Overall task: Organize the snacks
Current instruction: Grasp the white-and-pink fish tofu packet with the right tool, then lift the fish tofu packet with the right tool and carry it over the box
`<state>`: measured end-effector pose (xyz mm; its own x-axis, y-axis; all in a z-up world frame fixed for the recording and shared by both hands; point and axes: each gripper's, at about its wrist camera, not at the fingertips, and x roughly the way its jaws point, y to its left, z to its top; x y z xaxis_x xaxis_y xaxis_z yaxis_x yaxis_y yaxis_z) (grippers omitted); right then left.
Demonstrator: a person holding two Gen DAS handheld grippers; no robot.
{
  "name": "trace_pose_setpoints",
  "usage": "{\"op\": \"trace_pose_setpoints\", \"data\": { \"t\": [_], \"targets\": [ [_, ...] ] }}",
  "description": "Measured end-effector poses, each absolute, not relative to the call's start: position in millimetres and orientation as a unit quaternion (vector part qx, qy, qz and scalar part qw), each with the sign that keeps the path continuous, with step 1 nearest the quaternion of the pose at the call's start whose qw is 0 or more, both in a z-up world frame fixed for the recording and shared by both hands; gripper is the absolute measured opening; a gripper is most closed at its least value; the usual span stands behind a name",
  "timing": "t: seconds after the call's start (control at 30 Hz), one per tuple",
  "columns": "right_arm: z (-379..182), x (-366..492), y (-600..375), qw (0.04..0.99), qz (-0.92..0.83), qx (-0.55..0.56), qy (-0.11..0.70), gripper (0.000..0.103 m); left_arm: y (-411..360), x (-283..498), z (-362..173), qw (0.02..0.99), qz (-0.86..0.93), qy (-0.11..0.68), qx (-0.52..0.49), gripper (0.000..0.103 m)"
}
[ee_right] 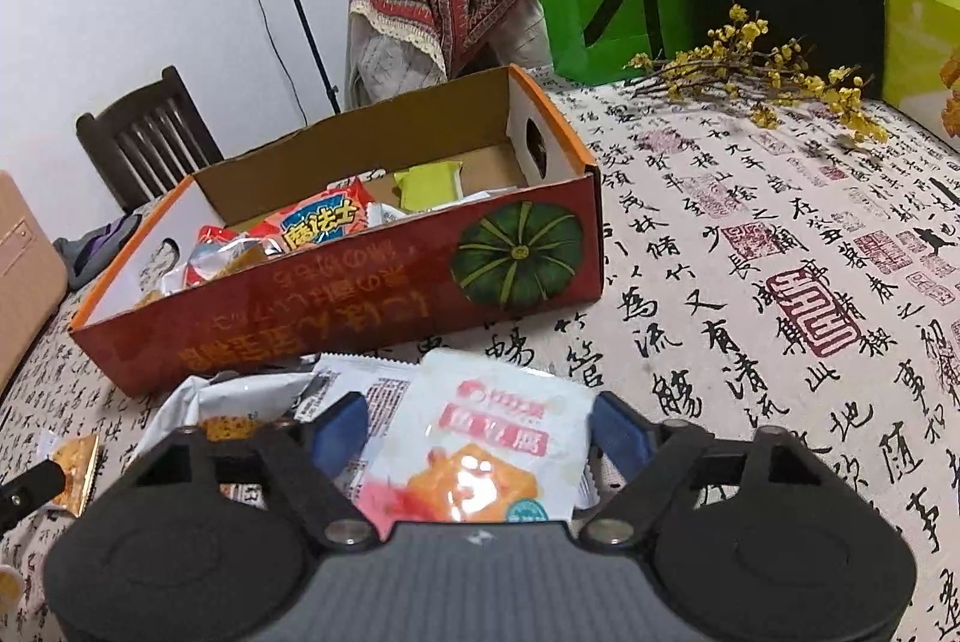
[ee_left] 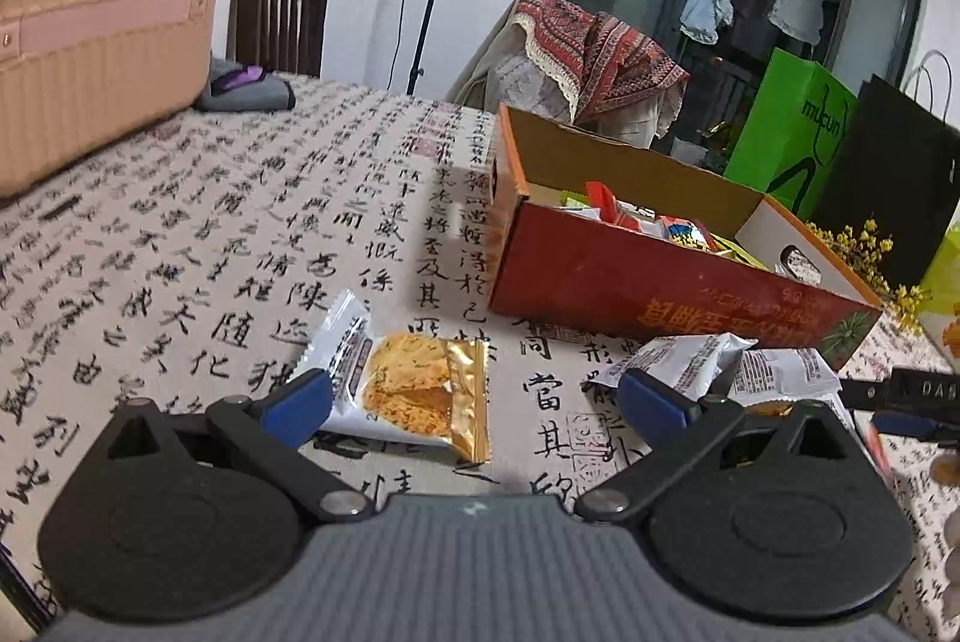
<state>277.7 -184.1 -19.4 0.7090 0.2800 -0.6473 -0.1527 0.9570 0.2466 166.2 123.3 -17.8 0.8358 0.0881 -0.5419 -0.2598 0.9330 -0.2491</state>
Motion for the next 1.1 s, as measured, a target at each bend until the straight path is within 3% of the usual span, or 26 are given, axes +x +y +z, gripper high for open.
{"op": "trace_pose_setpoints", "data": {
  "t": [0.37, 0.8, 1.1],
  "targets": [
    [-21.4, 259.1, -201.6, 0.928, 0.145, 0.099, 0.330, 0.062, 130.2, 166.3, -19.8, 0.939, 0.089, 0.277, -0.182, 0.103],
    [-15.4, 241.4, -218.5, 0.945, 0.177, 0.121, 0.247, 0.061, 131.8, 166.0, -21.3, 0.936, 0.104, 0.278, -0.189, 0.103],
    [-11.8, 229.8, -221.8, 0.956, 0.177, 0.118, 0.203, 0.061, 116.8, 178.1, -13.6, 0.935, 0.143, 0.303, -0.117, 0.103]
  ]
}}
